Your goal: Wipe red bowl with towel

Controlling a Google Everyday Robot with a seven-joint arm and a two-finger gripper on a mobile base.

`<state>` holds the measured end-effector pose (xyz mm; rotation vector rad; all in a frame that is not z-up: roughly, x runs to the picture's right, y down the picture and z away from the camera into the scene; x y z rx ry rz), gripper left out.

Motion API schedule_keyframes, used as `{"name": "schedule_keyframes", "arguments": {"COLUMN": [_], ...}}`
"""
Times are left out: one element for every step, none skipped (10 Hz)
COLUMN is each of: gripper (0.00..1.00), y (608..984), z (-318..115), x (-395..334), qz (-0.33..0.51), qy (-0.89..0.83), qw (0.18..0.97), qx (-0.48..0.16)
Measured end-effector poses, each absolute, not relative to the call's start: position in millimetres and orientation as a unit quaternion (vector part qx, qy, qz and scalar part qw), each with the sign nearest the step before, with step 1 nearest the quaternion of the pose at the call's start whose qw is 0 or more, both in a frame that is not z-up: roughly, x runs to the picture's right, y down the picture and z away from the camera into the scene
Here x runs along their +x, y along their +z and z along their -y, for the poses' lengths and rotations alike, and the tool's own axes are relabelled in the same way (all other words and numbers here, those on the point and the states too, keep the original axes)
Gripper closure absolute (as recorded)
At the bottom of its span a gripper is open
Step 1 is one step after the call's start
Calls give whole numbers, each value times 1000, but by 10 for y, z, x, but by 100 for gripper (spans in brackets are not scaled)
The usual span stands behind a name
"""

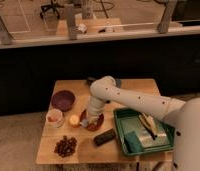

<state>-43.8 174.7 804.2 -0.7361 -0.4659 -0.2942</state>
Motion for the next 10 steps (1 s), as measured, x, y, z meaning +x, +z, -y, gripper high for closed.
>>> {"name": "schedule_keyframes", "arguments": {"gripper": [100,100,100,100,100,100,100,100,100,100], "y": [8048,8073,8116,8182,8229,8288,8368,8439,8515,8583], "z": [-1759,-1754,-1739,-1715,-1699,-1673,-1636,-1587,-1513,-1442], "x": [-387,-317,-241,-158,-137,-129,-94,-57,-72,-113], "qz": [221,216,209,200,195,190,183,178,175,174], "qy": [-142,-140,-137,-134,-133,-132,-127,-122,-119,-118], "qw": [896,897,899,901,902,903,905,907,909,911], "qx": [-358,-360,-360,-362,-362,-361,-361,-361,-359,-356]}}
